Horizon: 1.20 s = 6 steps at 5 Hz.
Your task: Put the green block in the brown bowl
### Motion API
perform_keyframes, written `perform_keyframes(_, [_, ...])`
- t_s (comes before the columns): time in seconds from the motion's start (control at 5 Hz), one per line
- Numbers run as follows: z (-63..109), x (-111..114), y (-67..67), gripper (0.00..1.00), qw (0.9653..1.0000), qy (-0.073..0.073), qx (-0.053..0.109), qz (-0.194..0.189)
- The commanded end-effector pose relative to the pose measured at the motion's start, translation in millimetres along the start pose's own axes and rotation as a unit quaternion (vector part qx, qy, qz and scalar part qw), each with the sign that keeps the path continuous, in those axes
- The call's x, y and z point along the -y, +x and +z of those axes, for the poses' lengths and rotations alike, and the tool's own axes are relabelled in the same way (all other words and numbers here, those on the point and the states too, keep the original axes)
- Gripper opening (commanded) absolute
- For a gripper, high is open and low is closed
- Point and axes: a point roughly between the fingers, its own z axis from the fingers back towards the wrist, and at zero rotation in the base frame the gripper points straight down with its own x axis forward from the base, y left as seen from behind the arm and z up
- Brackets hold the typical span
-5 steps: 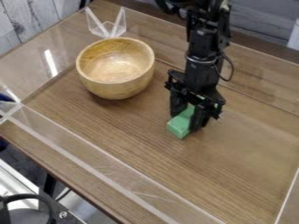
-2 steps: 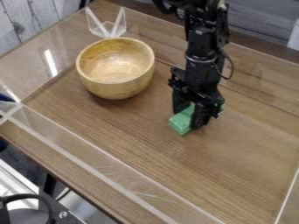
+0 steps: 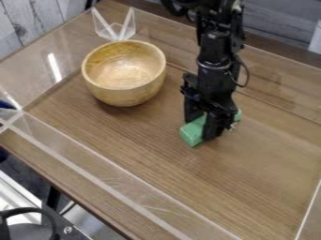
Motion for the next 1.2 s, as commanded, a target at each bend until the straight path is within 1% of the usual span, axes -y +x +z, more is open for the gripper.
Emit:
perform_keyframes(0.0, [17.3, -4.6, 13.4, 0.0, 0.9995, 0.008, 0.03, -0.009])
perform_keyframes(0.4, [38.4, -0.9, 8.5, 0.0, 0.9989, 0.022, 0.04, -0.013])
perform_keyframes(0.6, [37.2, 5.6, 12.5, 0.0, 0.9988, 0.028, 0.031, -0.027])
perform_keyframes(1.0, [30.6, 16.0, 17.0, 0.0, 0.9979, 0.032, 0.015, -0.055])
